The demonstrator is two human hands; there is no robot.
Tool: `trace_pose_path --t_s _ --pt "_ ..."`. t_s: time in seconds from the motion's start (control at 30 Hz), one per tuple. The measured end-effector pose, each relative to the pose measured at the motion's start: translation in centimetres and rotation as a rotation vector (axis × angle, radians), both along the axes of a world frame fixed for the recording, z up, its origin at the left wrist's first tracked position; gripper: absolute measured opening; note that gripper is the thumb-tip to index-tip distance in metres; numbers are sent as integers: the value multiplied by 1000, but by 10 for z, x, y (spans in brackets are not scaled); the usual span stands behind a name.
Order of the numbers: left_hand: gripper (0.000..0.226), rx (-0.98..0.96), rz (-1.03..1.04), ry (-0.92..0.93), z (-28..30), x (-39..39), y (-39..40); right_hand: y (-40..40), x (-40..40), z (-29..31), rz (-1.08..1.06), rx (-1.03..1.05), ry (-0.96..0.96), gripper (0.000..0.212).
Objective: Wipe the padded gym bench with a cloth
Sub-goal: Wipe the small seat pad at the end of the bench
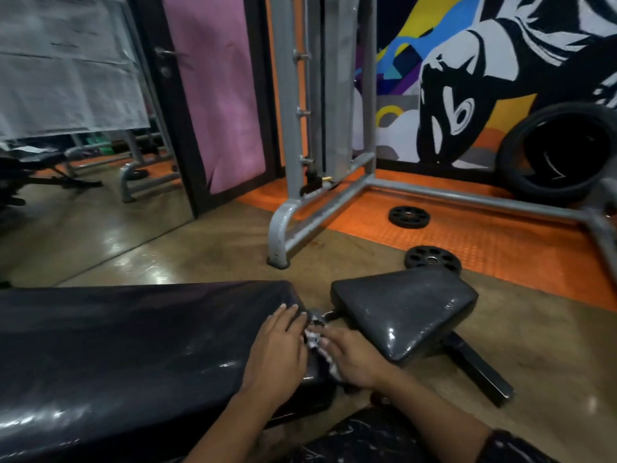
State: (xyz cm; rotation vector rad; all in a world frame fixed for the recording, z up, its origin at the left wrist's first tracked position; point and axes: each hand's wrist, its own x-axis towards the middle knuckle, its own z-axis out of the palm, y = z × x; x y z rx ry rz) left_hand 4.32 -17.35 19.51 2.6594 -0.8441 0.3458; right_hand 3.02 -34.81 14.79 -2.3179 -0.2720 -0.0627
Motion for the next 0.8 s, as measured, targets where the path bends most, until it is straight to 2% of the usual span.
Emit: trace_pose_path --t_s 0.1,0.2,0.27,0.33,0.43,0.5,0.57,0.63,0.73,0.8 --pt "47 16 -66 3 -4 9 -35 -39 7 5 -175 107 13 32" --pt "45 72 -110 60 -11 16 -65 -71 13 16 -274 113 -36 33" --pt "46 158 -103 113 -19 22 -73 -89 18 20 -332 -4 -74 35" --pt "48 335 -76 145 -26 25 -74 -103 22 19 -359 -176 -81 37" --pt "59 565 -18 161 -27 26 -75 -112 23 -5 -312 -549 89 45" --pt "64 621 19 169 -27 22 -75 -112 18 -27 -287 -708 184 63" --pt "66 648 28 169 -28 19 -73 -108 13 -40 -332 -683 163 72" --pt "67 678 2 165 -29 19 -67 -102 8 -43 -351 -628 134 67" --pt "67 691 -37 175 -29 21 -61 -103 -11 -52 -291 -669 38 57" --pt "67 697 -42 182 -28 21 -62 -114 -11 -52 -260 -644 47 53"
